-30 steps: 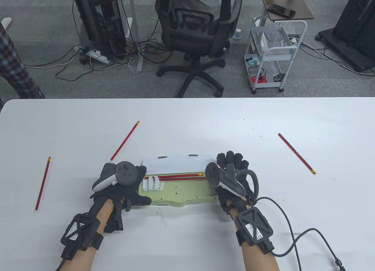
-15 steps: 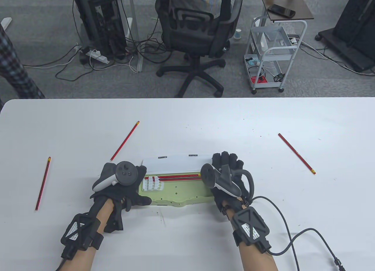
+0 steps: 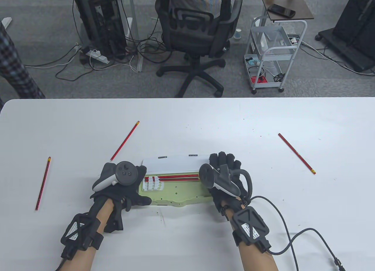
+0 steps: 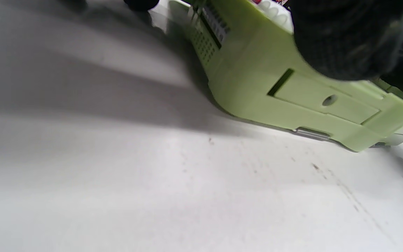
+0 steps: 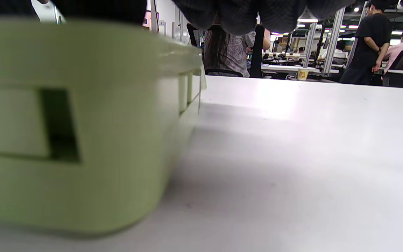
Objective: Organize multifunction pencil case
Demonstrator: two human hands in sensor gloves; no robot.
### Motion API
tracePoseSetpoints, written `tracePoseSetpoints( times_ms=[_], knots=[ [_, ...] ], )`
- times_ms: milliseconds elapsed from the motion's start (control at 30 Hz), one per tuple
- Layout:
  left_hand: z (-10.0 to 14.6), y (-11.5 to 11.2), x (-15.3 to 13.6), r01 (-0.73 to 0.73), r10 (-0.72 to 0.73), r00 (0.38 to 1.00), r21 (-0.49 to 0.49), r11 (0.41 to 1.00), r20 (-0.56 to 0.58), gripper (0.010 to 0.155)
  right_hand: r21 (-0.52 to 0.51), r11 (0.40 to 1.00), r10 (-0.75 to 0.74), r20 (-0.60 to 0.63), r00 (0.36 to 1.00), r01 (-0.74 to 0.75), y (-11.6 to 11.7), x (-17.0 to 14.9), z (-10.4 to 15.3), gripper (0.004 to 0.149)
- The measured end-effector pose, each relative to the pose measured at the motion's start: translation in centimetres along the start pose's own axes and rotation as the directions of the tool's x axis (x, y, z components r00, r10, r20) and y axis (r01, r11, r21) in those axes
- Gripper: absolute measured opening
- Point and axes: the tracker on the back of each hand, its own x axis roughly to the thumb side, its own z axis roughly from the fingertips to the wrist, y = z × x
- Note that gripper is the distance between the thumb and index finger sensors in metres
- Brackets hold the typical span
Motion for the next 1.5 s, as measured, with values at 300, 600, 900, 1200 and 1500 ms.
tracePoseSetpoints(
  times_ms=[300, 600, 900, 1200, 1500],
  knots=[
    [0.0, 0.0, -0.1, 0.0, 0.0, 1.0, 0.0, 1.0, 0.0, 0.114, -0.05, 0.997, -0.063, -0.079, 0.995, 0.059, -1.5, -5.4, -0.1, 0.075],
    [0.0, 0.1, -0.1, 0.001, -0.001, 1.0, 0.0, 1.0, -0.001, 0.114, -0.02, 0.999, -0.039, -0.291, 0.956, 0.035, -2.5, -16.9, -0.8, 0.069],
    [0.0, 0.1, -0.1, 0.004, -0.004, 1.0, 0.0, 1.0, -0.003, 0.114, 0.059, 0.998, 0.051, -0.476, 0.878, -0.026, -0.6, -25.5, -1.8, 0.066],
    [0.0, 0.0, -0.1, 0.002, -0.002, 1.0, 0.0, 1.0, -0.002, 0.114, 0.159, 0.985, 0.149, -0.554, 0.819, -0.072, 1.5, -27.9, -3.0, 0.058],
    [0.0, 0.0, -0.1, 0.0, 0.0, 1.0, -0.001, 1.0, -0.002, 0.114, 0.24, 0.967, 0.215, -0.593, 0.776, -0.085, 1.7, -28.1, -4.5, 0.058]
  ],
)
